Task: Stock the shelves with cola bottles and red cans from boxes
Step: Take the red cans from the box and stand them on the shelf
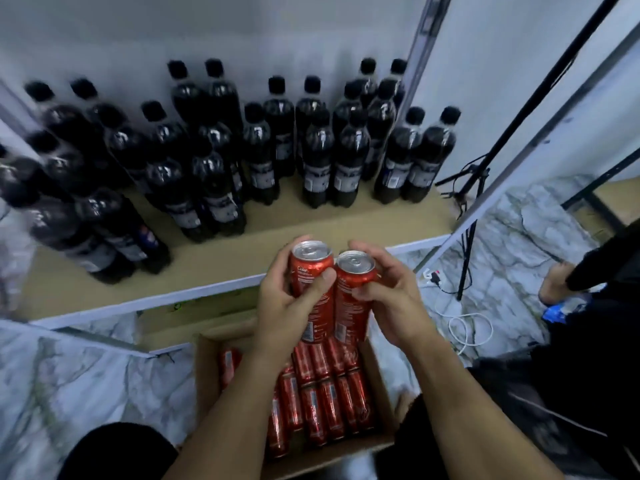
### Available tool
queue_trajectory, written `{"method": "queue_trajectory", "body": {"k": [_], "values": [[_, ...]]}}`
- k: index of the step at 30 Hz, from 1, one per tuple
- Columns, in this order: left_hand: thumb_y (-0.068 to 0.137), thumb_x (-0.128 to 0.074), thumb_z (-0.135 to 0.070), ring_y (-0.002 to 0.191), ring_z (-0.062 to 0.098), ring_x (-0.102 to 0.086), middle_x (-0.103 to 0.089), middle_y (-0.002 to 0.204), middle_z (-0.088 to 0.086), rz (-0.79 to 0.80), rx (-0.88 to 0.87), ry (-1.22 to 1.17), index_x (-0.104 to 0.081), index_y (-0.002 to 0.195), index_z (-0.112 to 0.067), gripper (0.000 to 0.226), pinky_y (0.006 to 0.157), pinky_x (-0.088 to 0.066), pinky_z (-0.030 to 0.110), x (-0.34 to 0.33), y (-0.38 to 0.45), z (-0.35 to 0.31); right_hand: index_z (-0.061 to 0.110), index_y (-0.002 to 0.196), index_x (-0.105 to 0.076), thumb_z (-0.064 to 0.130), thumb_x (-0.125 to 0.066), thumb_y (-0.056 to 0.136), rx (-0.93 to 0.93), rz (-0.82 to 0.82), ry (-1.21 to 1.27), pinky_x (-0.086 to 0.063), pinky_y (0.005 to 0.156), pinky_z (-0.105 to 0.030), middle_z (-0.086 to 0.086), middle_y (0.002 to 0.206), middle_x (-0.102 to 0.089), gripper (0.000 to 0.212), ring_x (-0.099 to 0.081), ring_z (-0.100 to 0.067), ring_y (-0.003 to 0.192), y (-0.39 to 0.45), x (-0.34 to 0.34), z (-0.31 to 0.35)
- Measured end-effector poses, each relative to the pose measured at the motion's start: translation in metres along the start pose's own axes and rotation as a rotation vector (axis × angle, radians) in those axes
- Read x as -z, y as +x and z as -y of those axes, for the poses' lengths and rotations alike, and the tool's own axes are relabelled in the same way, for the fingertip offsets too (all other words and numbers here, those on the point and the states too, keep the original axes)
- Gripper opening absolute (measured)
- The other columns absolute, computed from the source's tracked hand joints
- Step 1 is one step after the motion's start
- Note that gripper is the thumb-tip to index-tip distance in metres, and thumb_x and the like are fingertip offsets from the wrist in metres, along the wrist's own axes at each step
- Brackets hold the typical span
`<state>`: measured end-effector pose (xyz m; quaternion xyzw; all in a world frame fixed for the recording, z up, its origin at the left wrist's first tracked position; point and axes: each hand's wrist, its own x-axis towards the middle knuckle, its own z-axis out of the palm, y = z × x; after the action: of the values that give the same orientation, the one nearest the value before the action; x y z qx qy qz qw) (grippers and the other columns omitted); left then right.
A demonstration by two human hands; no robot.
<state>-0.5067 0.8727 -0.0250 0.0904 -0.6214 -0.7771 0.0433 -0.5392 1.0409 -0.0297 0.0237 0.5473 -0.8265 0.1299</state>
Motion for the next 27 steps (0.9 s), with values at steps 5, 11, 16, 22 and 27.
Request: {"method": "queue_trajectory", "body": {"k": [5, 11, 16, 22, 27], "values": [[0.084, -0.078, -0.013, 0.116, 0.020, -0.069, -0.071, 0.125, 0.003, 0.077, -0.122, 0.020, -0.060, 0.134, -0.017, 0.054, 0.093, -0.055, 0.026, -0.045, -0.009, -0.157, 0.008, 0.124, -0.066, 0.005, -0.085, 0.058, 0.160, 0.010, -0.045, -0.052, 0.097, -0.046, -0.016, 0.113, -0.072, 0.069, -0.066, -0.030, 0.104, -0.027, -0.058, 0.158], [0.086, -0.083, -0.020, 0.116, 0.018, -0.069, -0.071, 0.125, 0.001, 0.137, -0.266, 0.028, -0.057, 0.135, -0.016, 0.055, 0.097, -0.053, 0.027, -0.092, -0.009, -0.311, 0.013, 0.116, -0.073, 0.026, -0.097, 0.058, 0.329, 0.010, -0.098, -0.052, 0.094, -0.042, -0.017, 0.113, -0.072, 0.064, -0.068, -0.031, 0.106, -0.048, -0.114, 0.317], [0.082, -0.082, -0.033, 0.116, 0.015, -0.068, -0.071, 0.124, -0.006, 0.157, -0.388, 0.032, -0.058, 0.133, -0.023, 0.057, 0.094, -0.052, 0.022, -0.130, 0.006, -0.400, 0.016, 0.116, -0.075, 0.037, -0.096, 0.059, 0.427, 0.031, -0.090, -0.054, 0.088, -0.033, -0.012, 0.110, -0.073, 0.064, -0.068, -0.024, 0.103, -0.041, -0.138, 0.409], [0.086, -0.078, -0.023, 0.117, 0.013, -0.067, -0.070, 0.124, -0.004, 0.187, -0.459, 0.006, -0.057, 0.133, -0.022, 0.051, 0.096, -0.055, 0.028, -0.187, 0.061, -0.449, 0.007, 0.135, -0.061, 0.021, -0.078, 0.080, 0.512, 0.038, -0.102, -0.052, 0.096, -0.035, -0.012, 0.125, -0.070, 0.060, -0.064, -0.027, 0.122, 0.006, -0.120, 0.481], [0.090, -0.079, -0.030, 0.121, 0.012, -0.065, -0.068, 0.129, -0.003, 0.108, -0.488, 0.139, -0.055, 0.138, -0.023, 0.054, 0.106, -0.053, 0.043, -0.237, 0.144, -0.447, 0.013, 0.143, -0.054, 0.022, -0.068, 0.089, 0.494, 0.021, -0.095, -0.054, 0.093, -0.032, -0.006, 0.127, -0.071, 0.056, -0.066, -0.021, 0.120, 0.076, -0.098, 0.512]]}}
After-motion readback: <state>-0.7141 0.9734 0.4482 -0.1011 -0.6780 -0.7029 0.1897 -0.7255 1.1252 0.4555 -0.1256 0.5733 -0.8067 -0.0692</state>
